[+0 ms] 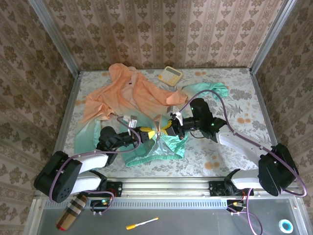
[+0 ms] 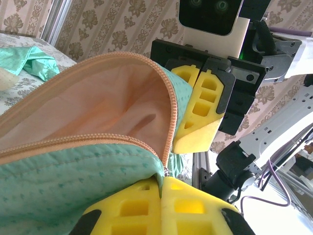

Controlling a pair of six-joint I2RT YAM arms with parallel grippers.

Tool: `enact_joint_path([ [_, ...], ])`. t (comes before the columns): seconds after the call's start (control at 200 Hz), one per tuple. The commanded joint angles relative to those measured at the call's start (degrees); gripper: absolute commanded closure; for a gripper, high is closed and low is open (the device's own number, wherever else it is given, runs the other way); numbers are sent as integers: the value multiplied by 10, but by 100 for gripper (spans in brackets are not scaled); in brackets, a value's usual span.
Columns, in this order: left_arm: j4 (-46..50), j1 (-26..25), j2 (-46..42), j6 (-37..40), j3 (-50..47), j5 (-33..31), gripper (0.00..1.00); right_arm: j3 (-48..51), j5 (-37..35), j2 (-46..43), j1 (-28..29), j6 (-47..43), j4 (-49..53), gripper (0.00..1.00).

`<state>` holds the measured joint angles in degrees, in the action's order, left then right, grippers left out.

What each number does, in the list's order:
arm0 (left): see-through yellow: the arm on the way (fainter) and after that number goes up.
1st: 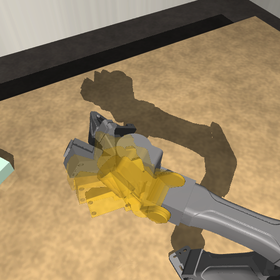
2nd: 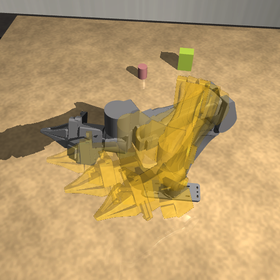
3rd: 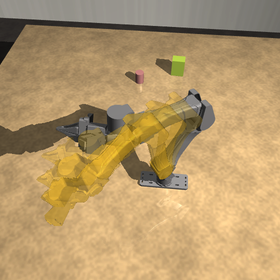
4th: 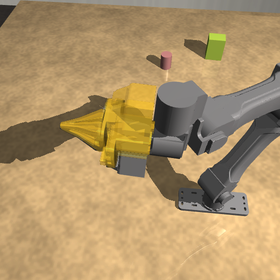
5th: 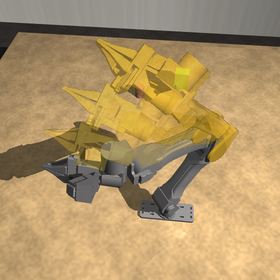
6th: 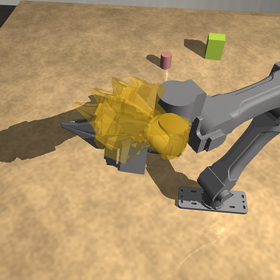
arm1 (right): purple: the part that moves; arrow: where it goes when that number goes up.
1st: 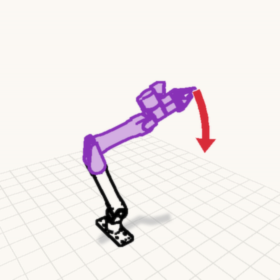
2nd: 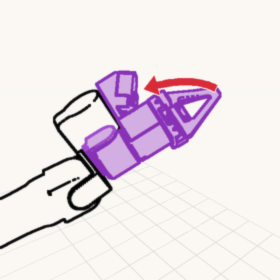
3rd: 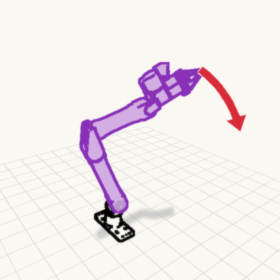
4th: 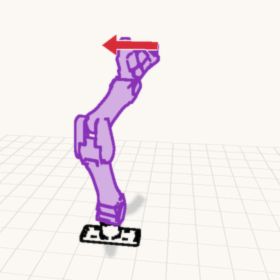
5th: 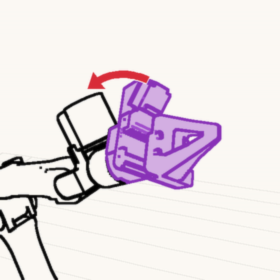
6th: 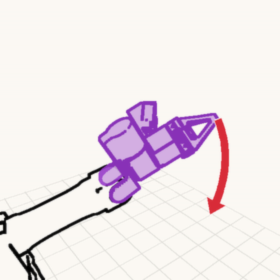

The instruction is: Zip up the jacket

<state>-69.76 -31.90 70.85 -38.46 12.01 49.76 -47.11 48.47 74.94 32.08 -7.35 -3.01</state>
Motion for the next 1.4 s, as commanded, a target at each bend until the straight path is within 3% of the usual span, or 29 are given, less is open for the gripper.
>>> enact_joint_path([
  [0.0, -29, -5, -8, -12, -2, 11, 100, 8, 6, -13, -2, 3, -22, 100],
  [0.86, -30, -40, 3, -2, -31, -19, 100, 42, -25, -20, 1, 44, -88, 100],
  [1.395, -11, -25, -40, 31, -11, -56, 100, 54, 18, -31, -2, 32, -65, 100],
])
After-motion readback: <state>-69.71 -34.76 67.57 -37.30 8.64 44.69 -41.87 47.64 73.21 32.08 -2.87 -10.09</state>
